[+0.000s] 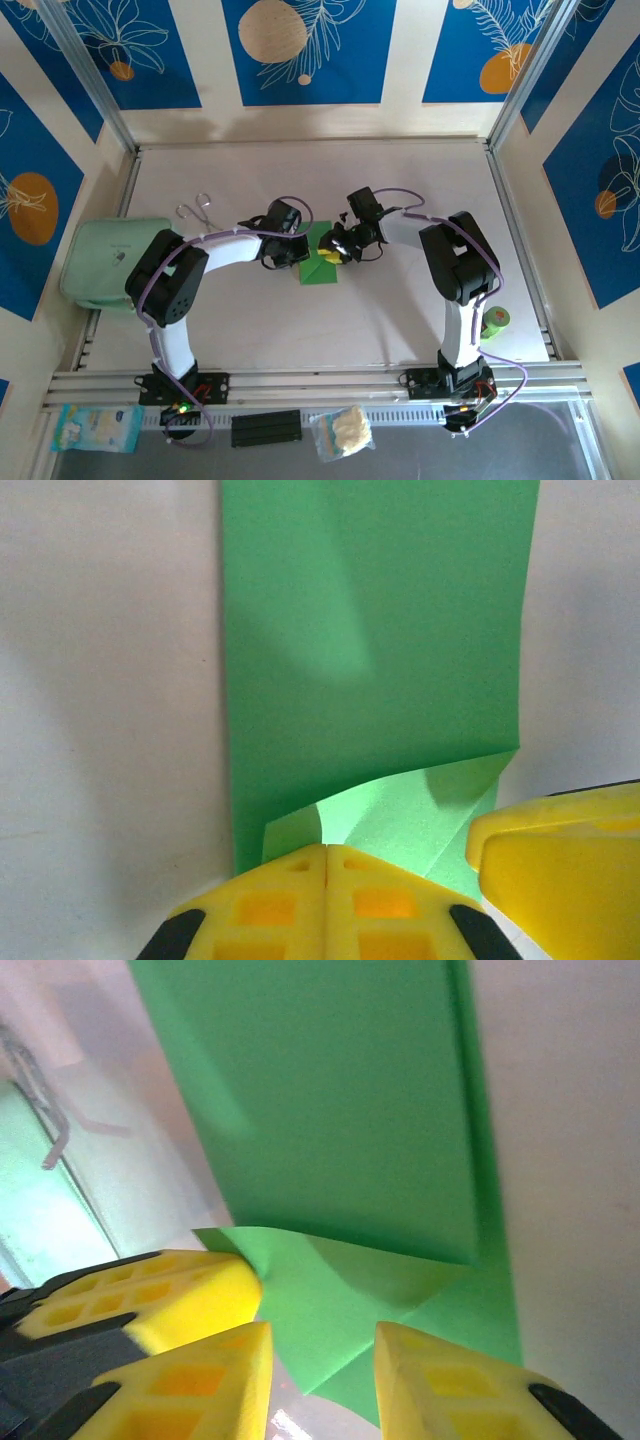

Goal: Fold a paper plane with a square sheet of paper (pick it up from the middle)

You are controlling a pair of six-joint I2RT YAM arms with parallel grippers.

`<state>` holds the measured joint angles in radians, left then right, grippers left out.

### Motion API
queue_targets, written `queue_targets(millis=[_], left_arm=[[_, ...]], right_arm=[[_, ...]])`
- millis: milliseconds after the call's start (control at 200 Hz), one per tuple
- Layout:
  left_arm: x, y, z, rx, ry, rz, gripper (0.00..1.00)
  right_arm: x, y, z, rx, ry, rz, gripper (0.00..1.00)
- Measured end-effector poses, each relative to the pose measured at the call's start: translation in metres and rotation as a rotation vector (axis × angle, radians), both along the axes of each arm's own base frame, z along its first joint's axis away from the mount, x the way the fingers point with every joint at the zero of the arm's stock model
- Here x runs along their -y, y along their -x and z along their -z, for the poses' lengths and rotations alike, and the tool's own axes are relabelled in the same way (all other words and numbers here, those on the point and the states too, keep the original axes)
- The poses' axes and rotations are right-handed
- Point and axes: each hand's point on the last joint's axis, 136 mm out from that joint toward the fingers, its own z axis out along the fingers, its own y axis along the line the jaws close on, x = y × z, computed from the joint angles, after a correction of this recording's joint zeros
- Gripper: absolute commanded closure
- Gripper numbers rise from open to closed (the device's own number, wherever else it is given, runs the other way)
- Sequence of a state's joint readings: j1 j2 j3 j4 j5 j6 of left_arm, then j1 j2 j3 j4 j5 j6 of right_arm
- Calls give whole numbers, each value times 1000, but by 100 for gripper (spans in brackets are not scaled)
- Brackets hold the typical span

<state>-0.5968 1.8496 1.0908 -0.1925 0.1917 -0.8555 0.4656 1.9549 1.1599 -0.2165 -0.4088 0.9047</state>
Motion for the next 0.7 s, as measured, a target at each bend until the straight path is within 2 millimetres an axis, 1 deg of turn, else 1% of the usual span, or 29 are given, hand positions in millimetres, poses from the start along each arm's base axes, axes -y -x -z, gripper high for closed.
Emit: queue_targets(millis=[90,200,420,700], left_arm=[[-2,0,1,-5,-3,-12,95],[-5,0,3,-10,-7,-20,95],[-7,-1,4,-11,-9,-28,94],[-10,0,7,-24,-11,-44,95]], right_arm=[[-4,-3,-4,31,-29,-16,70],[-5,-4,-4,39,-31,-18,70],[7,-2,7,17,41,13,69],[13,-3,13,10,86,37,68]])
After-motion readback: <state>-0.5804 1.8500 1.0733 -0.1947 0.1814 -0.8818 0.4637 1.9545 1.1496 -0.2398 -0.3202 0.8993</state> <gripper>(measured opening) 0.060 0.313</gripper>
